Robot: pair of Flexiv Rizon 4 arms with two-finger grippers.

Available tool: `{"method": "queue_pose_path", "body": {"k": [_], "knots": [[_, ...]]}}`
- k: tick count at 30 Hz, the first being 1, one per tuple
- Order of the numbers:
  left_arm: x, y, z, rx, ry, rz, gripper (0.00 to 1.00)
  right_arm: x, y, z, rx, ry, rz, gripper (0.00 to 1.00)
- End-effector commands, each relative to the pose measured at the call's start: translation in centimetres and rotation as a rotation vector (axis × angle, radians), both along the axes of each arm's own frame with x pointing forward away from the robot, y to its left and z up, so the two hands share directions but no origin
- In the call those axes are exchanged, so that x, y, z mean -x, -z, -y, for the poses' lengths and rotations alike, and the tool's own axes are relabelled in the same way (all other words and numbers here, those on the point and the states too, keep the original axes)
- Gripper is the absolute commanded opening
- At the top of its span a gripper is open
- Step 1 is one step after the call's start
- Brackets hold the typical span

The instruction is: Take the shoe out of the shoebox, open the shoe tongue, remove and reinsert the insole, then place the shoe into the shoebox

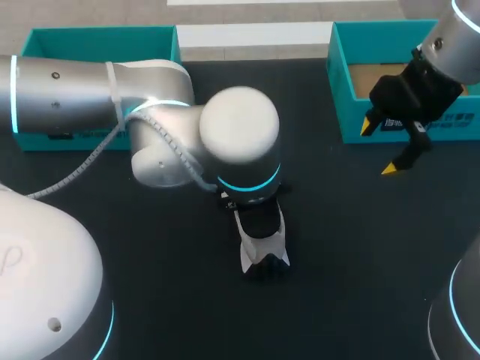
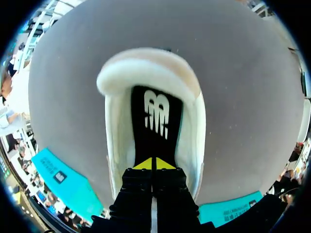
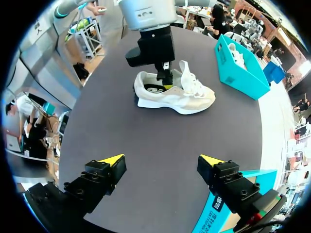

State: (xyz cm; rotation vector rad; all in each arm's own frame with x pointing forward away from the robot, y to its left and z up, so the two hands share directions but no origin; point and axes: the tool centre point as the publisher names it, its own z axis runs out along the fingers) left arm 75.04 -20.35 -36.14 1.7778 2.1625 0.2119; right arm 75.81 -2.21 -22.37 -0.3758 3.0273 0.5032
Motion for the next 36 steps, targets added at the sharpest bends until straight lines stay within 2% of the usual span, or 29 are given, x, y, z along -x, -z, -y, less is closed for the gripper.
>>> {"method": "queue_pose_path", "body": {"k": [1,2,3,4,5,6,22,30,36], "knots": [[-0.4,-0.7,0.2,-0.008,-0.032,0.073,0.04,-0.1,0.1,0.0,0.002,-0.001,-0.001,1.00],[-0.6,-1.0,0.1,-0.004,-0.037,0.069,0.30,-0.1,0.1,0.0,0.002,-0.001,-0.001,1.00],[-0.8,-1.1,0.1,-0.002,-0.039,0.067,0.38,-0.1,0.1,0.0,0.002,-0.001,-0.001,1.00],[-1.0,-1.4,0.1,0.000,-0.048,0.045,0.82,-0.1,0.1,0.0,0.002,-0.001,-0.001,1.00],[-1.0,-1.4,0.1,0.000,-0.048,0.038,0.93,-0.1,0.1,0.0,0.002,-0.001,-0.001,1.00],[-1.0,-1.5,0.0,-0.008,-0.050,0.043,1.00,-0.1,0.1,0.0,0.002,-0.001,-0.001,1.00],[-0.9,-1.6,-0.8,-0.084,-0.008,0.047,1.00,-0.1,0.1,0.0,0.002,-0.001,-0.001,1.00],[-0.8,-2.4,-1.0,-0.083,0.017,0.031,1.00,-0.1,0.1,0.0,0.002,-0.001,-0.001,1.00],[-1.6,-3.3,-1.1,-0.070,0.007,0.027,1.00,-0.1,0.1,0.0,0.002,-0.001,-0.001,1.00]]}}
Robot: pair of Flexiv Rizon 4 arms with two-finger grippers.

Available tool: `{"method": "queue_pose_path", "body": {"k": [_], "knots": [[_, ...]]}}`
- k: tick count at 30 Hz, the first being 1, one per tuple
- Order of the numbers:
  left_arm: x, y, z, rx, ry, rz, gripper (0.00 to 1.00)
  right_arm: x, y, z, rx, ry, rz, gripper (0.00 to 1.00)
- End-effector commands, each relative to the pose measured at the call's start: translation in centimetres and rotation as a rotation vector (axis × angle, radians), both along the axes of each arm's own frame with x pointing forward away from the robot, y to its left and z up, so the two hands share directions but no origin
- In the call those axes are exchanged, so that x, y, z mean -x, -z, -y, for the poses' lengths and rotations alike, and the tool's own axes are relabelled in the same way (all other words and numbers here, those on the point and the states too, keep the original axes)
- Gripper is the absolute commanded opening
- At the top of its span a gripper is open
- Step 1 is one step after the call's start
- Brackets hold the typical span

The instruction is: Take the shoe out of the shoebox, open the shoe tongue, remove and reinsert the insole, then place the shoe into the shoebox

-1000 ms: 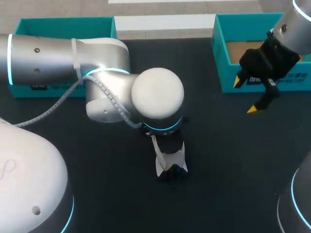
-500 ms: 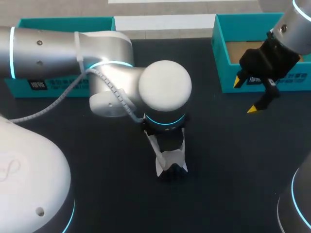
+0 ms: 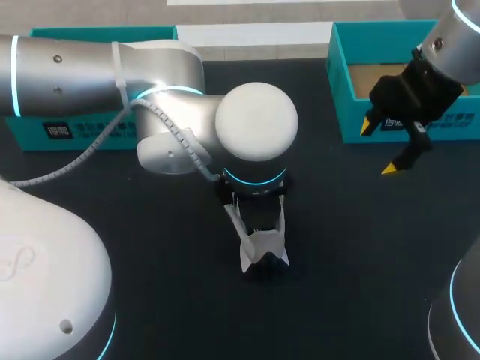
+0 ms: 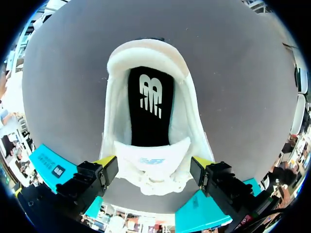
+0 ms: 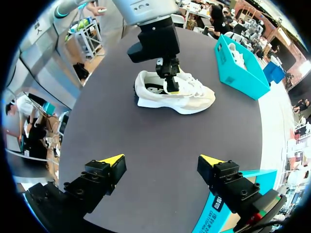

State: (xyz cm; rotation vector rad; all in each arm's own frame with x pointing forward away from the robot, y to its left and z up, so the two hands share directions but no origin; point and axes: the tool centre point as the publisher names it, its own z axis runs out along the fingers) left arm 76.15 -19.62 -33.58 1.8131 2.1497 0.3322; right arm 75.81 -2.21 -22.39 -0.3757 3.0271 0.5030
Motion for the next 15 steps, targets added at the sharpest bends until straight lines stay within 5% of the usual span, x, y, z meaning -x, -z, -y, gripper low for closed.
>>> {"method": "queue_pose_path", "body": {"k": [1,8,11,13,15], "knots": [[-0.8,-0.9,-0.3,0.022,-0.013,-0.019,1.00,-0.1,0.1,0.0,0.002,-0.001,-0.001,1.00],[-1.8,-1.9,-0.5,0.045,-0.030,-0.035,1.00,-0.1,0.1,0.0,0.002,-0.001,-0.001,1.00],[-1.6,-2.3,-0.4,0.056,-0.023,-0.039,0.55,-0.1,0.1,0.0,0.002,-0.001,-0.001,1.00],[-1.4,-2.3,-0.3,0.062,-0.018,-0.043,0.61,-0.1,0.1,0.0,0.002,-0.001,-0.001,1.00],[-1.2,-2.2,-0.3,0.058,-0.012,-0.038,0.53,-0.1,0.1,0.0,0.002,-0.001,-0.001,1.00]]}}
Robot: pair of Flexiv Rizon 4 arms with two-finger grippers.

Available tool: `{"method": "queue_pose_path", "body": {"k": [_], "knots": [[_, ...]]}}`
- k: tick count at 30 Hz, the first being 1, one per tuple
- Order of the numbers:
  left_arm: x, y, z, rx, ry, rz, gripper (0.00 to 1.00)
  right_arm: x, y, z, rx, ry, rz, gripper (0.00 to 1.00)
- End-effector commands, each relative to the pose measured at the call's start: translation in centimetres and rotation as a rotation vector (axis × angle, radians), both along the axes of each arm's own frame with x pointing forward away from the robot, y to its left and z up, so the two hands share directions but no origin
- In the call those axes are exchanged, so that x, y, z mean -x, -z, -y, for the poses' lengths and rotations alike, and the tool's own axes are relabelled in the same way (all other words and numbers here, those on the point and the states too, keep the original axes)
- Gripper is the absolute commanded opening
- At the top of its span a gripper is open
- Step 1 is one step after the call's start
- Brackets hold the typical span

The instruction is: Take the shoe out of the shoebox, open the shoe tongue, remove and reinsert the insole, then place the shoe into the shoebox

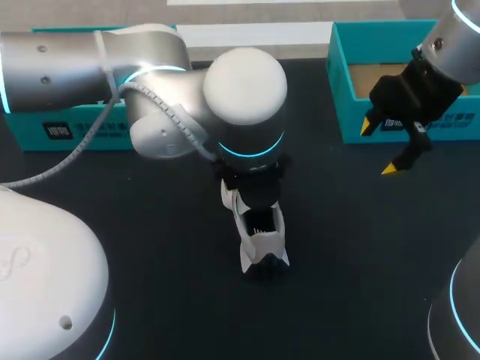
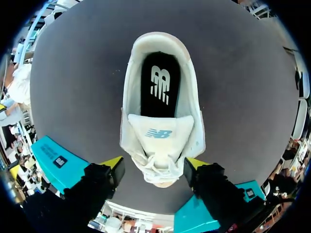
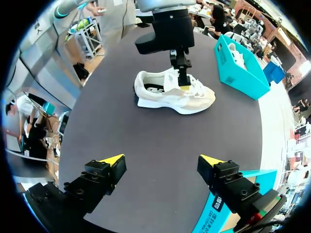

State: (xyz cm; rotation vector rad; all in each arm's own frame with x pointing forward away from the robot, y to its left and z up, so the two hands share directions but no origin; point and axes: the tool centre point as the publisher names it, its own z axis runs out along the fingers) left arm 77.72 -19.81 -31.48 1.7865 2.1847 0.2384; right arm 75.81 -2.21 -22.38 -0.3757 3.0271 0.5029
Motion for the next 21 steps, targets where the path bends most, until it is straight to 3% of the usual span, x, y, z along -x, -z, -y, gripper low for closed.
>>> {"method": "queue_pose_path", "body": {"k": [1,2,5,15,21], "knots": [[0.5,-0.1,-0.4,0.006,0.011,0.005,0.53,-0.1,0.1,0.0,0.002,-0.001,-0.001,1.00],[0.6,-0.1,-0.5,0.005,0.016,0.000,0.47,-0.1,0.1,0.0,0.002,-0.001,-0.001,1.00],[1.0,0.0,-0.5,0.009,0.022,-0.003,0.44,-0.1,0.1,0.0,0.002,-0.001,-0.001,1.00],[2.0,1.6,-0.3,-0.009,0.043,-0.043,0.42,-0.1,0.1,0.0,0.002,-0.001,-0.001,1.00],[2.0,1.2,-0.3,0.005,0.040,-0.059,0.39,-0.1,0.1,0.0,0.002,-0.001,-0.001,1.00]]}}
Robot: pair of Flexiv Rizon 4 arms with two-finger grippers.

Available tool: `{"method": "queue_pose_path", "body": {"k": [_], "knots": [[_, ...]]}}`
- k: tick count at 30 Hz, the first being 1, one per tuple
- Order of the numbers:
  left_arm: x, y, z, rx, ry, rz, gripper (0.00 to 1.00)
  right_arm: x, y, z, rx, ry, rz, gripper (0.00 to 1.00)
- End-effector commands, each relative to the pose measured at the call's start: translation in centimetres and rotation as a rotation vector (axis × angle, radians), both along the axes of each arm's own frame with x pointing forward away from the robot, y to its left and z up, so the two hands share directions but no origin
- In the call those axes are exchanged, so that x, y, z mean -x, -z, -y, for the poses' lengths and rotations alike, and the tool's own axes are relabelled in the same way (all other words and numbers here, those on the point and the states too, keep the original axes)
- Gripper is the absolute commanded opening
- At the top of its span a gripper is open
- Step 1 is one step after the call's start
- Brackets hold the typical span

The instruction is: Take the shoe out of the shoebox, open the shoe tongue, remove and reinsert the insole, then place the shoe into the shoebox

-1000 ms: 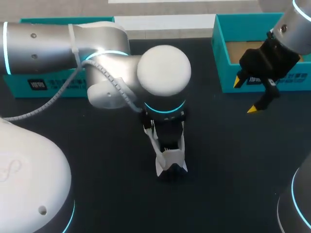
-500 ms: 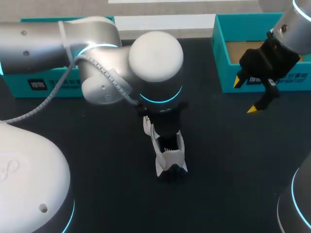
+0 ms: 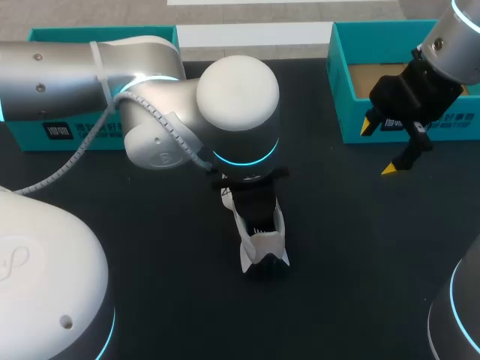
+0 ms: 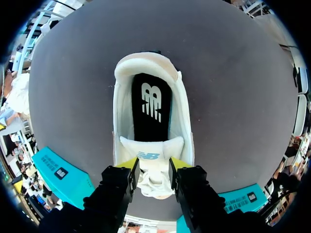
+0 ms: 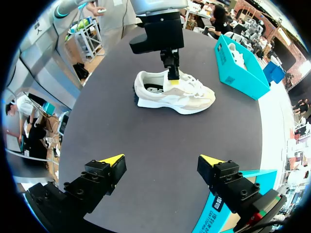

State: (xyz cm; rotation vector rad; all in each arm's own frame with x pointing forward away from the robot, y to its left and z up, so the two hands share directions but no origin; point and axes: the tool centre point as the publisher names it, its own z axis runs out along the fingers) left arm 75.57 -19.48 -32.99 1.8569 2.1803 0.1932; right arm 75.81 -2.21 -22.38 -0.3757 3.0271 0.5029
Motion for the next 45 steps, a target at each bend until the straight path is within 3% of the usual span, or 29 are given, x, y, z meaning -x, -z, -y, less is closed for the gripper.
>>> {"method": "queue_pose_path", "body": {"k": [1,16,19,23,25,26,27,29,44,45], "knots": [[-0.2,-0.6,0.0,0.019,0.001,-0.016,0.40,-0.1,0.1,0.0,0.002,-0.001,-0.001,1.00],[1.1,-0.1,0.3,-0.010,-0.033,-0.067,0.38,-0.1,0.1,0.0,0.002,-0.001,-0.001,1.00],[0.8,-1.4,-0.2,-0.008,-0.146,-0.077,0.49,-0.1,0.1,0.0,0.002,-0.001,-0.001,1.00],[-0.1,-3.5,-1.2,0.017,-0.469,-0.136,0.48,-0.1,0.1,0.0,0.002,-0.001,-0.001,1.00],[-0.5,-4.1,-1.7,0.063,-0.683,-0.172,0.66,-0.1,0.1,0.0,0.002,-0.001,-0.001,1.00],[-0.5,-4.3,-1.9,0.106,-0.766,-0.123,0.78,-0.1,0.1,0.0,0.002,-0.001,-0.001,1.00],[-0.2,-4.2,-2.1,0.135,-0.794,-0.147,1.00,-0.1,0.1,0.0,0.002,-0.001,-0.001,1.00],[0.4,-4.2,-2.3,0.205,-0.804,-0.206,1.00,-0.1,0.1,0.0,0.002,-0.001,-0.001,1.00],[0.4,-4.2,-2.3,0.205,-0.804,-0.206,1.00,-0.1,0.1,0.0,0.002,-0.001,-0.001,1.00],[0.6,-4.2,-2.3,0.205,-0.865,-0.245,1.00,-0.1,0.1,0.0,0.002,-0.001,-0.001,1.00]]}}
